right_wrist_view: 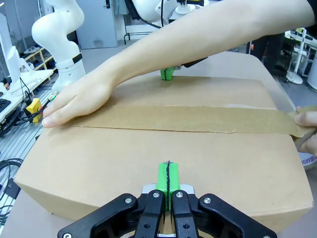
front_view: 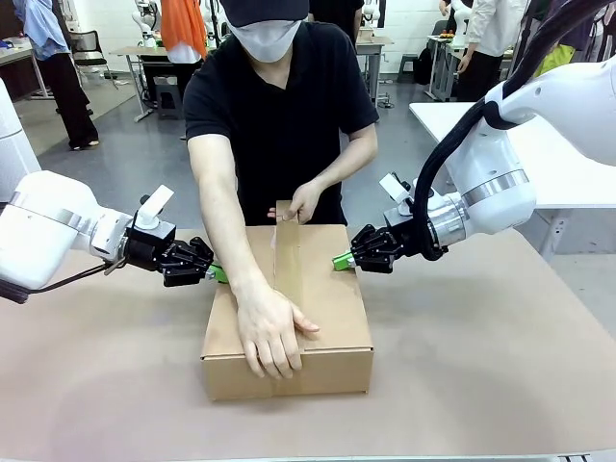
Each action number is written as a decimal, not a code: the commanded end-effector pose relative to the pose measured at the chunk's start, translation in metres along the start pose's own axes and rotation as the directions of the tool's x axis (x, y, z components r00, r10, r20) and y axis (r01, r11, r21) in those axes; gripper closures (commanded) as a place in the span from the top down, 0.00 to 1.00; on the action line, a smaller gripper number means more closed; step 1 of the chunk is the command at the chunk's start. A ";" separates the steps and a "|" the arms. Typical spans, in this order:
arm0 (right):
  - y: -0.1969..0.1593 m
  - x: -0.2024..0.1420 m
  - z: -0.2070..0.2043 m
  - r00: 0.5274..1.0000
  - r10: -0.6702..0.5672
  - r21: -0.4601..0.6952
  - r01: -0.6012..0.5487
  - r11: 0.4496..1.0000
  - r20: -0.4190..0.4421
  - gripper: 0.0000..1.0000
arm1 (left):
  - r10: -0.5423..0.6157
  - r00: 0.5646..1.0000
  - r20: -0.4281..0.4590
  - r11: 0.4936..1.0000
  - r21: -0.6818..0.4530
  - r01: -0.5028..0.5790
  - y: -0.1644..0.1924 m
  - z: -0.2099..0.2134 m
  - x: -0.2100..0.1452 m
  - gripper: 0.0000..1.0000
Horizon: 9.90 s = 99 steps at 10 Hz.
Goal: Wrap the clocks to prevent damage.
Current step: After the human seals the box with tape, release both hands from the side flaps of the Package Box.
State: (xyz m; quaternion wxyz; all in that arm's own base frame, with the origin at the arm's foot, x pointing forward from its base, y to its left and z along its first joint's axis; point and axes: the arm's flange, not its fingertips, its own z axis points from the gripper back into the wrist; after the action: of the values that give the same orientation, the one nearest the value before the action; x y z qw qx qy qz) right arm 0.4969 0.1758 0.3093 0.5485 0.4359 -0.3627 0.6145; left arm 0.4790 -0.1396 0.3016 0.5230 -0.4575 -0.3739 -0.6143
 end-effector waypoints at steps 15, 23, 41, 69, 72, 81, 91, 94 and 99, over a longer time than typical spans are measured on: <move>0.000 -0.003 -0.003 1.000 -0.006 -0.004 0.006 1.000 -0.006 0.01 | 0.000 1.000 -0.009 1.000 0.008 0.000 0.000 0.000 -0.002 0.00; 0.000 -0.003 -0.003 1.000 -0.006 -0.004 0.006 1.000 -0.006 0.01 | 0.000 1.000 -0.009 1.000 0.008 0.000 0.000 0.000 -0.002 0.00; 0.111 0.197 0.169 0.961 -0.027 -0.253 -0.045 0.966 -0.276 0.01 | 0.026 0.942 -0.333 1.000 0.012 -0.023 -0.035 0.140 0.190 0.00; 0.140 0.197 0.172 0.926 -0.073 -0.210 -0.006 0.978 -0.370 1.00 | 0.055 0.922 -0.384 0.995 0.093 -0.021 -0.046 0.155 0.209 1.00; 0.138 0.195 0.171 0.940 -0.051 -0.207 -0.022 0.978 -0.338 1.00 | 0.019 0.938 -0.347 0.998 0.061 0.003 -0.041 0.155 0.206 1.00; 0.141 0.129 0.208 0.996 0.067 -0.271 -0.050 0.961 0.056 1.00 | -0.114 0.991 0.072 0.962 0.256 0.092 -0.092 0.211 0.136 1.00; 0.131 0.052 0.216 0.986 0.090 -0.242 -0.054 0.969 0.139 1.00 | 0.117 0.977 0.179 0.945 0.283 -0.165 -0.095 0.242 0.060 1.00; 0.131 0.052 0.216 0.986 0.090 -0.242 -0.054 0.969 0.139 1.00 | 0.117 0.977 0.179 0.945 0.283 -0.165 -0.095 0.242 0.060 1.00; 0.131 0.052 0.216 0.986 0.090 -0.242 -0.054 0.969 0.139 1.00 | 0.117 0.977 0.179 0.945 0.283 -0.165 -0.095 0.242 0.060 1.00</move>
State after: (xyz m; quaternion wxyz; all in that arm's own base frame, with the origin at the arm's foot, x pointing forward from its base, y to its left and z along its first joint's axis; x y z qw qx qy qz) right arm 0.4006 -0.0234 0.4399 0.5490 0.3946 -0.4888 0.5513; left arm 0.4296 0.0870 0.4318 0.6013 -0.4488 -0.4637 -0.4712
